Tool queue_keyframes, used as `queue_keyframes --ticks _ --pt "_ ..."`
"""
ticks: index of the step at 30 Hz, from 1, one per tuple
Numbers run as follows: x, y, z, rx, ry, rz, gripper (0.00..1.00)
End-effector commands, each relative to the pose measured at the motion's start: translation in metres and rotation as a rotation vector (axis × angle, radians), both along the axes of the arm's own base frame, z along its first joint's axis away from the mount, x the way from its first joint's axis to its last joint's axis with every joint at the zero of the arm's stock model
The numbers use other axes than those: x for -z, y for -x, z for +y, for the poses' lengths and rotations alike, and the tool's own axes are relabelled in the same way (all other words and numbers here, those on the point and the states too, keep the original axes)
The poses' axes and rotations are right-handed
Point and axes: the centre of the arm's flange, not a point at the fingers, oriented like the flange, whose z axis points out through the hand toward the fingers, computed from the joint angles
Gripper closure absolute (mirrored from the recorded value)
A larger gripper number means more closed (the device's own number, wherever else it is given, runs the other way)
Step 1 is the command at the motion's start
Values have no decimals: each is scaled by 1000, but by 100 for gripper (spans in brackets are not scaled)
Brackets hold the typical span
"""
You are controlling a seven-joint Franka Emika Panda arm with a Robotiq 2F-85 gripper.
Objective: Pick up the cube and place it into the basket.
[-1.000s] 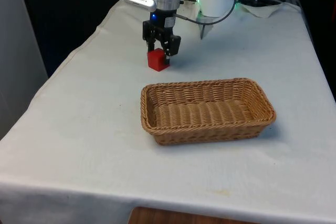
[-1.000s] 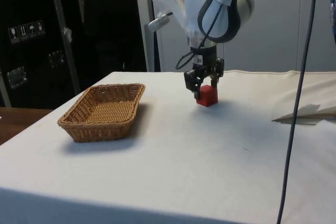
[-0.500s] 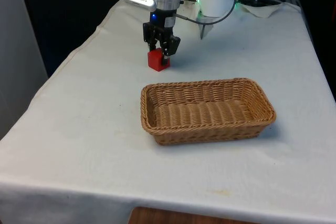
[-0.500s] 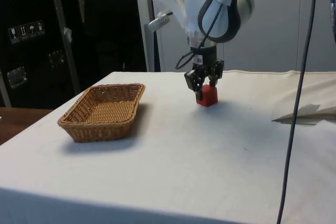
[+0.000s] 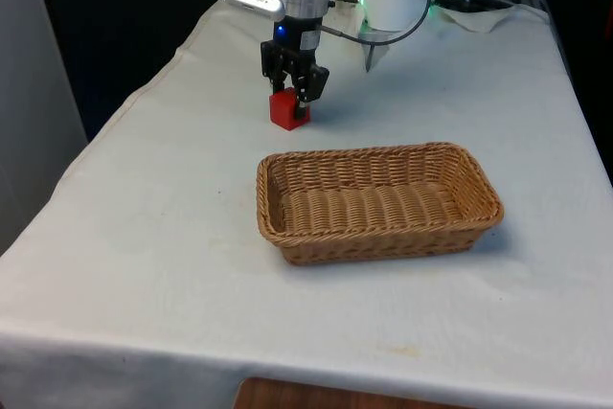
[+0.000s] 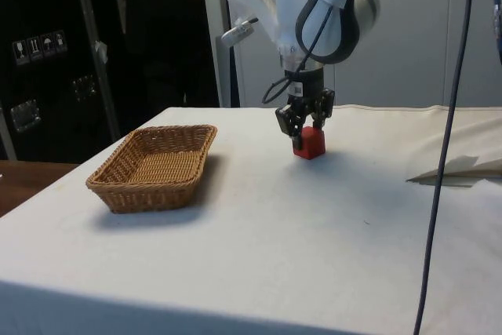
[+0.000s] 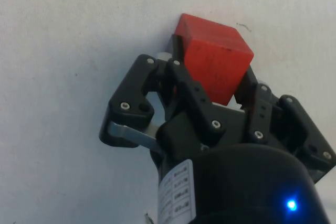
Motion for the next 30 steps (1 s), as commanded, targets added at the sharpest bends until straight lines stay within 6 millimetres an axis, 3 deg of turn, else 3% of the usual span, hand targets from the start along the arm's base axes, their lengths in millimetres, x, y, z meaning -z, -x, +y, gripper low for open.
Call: queue_keyframes --ticks 1,15,30 --pt "0 0 0 0 -1 0 97" --pt "-8 -6 -1 2 -2 -16 97" --pt "-55 -35 -3 30 -30 -36 97"
